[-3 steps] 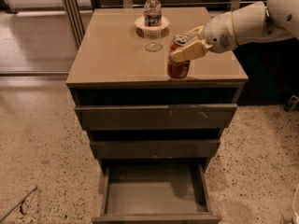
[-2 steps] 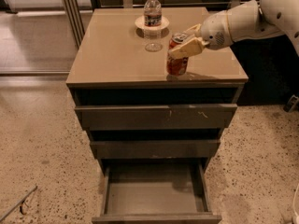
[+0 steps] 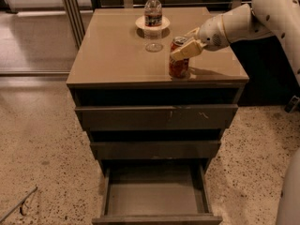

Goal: Pick coke can from bottom drawer and place on counter

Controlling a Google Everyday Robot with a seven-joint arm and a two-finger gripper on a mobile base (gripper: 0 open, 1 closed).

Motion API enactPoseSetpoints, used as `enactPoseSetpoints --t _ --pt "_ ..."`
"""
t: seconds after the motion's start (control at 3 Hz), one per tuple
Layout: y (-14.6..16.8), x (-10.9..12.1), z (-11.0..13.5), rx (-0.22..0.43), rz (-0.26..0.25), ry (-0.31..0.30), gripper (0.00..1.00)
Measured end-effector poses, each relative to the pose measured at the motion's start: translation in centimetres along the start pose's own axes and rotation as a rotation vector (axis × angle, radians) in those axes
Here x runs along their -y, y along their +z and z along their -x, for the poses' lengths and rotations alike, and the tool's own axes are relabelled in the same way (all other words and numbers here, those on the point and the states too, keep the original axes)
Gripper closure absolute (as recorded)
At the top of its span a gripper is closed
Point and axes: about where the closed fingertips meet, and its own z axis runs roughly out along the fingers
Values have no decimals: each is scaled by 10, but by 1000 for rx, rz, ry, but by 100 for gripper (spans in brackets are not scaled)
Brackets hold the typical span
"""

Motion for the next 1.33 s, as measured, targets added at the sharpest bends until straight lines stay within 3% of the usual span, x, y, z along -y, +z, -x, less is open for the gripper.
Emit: enactPoseSetpoints --t 1.33 --pt "0 0 0 0 0 0 4"
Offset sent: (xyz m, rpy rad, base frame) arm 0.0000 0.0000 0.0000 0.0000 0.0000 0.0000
